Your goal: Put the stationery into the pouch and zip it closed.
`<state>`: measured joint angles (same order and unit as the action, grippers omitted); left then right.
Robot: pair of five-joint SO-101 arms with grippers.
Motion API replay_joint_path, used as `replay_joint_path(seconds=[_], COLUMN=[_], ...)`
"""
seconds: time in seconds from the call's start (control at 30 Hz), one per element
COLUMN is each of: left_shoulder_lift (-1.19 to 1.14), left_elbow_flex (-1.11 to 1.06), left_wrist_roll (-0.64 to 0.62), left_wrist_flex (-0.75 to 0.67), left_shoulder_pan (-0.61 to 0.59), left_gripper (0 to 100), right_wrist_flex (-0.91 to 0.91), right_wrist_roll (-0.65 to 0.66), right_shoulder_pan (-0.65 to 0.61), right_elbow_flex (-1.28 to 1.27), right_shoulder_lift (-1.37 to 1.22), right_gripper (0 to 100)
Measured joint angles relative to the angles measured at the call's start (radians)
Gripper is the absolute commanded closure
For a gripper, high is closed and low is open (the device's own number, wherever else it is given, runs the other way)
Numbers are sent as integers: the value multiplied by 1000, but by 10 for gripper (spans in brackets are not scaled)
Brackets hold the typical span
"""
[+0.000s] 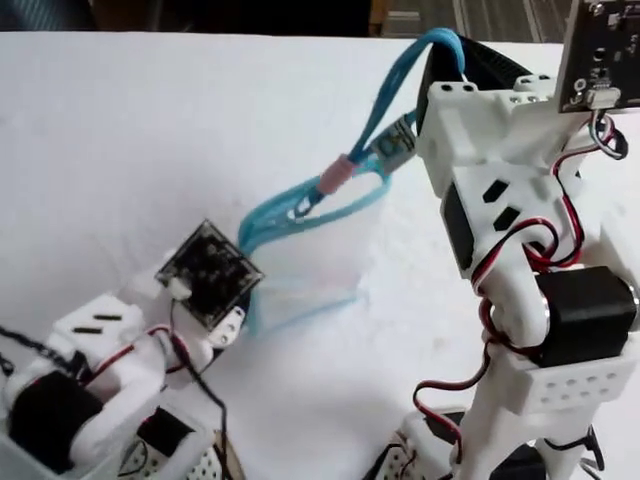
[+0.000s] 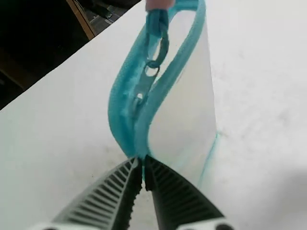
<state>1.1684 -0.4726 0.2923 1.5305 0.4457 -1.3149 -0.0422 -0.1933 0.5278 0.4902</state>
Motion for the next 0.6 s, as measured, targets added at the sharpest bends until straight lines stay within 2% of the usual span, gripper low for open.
replay_joint_path(seconds=[0.2, 0.37, 0.6], left_shoulder_lift=[3, 12, 12], left_elbow_flex=[60, 61, 61], left_wrist_roll=[-3, -9, -15], left_wrist_flex=[87, 98, 117], left_shoulder_pan=[72, 89, 91], left_gripper=[919, 970, 720], right_wrist_flex=[0, -2, -8], right_wrist_roll=[0, 0, 0], right_shoulder_pan=[0, 0, 0], right_elbow_flex=[-2, -2, -3], right_shoulder_lift=[0, 0, 0], right_gripper=[982, 982, 982])
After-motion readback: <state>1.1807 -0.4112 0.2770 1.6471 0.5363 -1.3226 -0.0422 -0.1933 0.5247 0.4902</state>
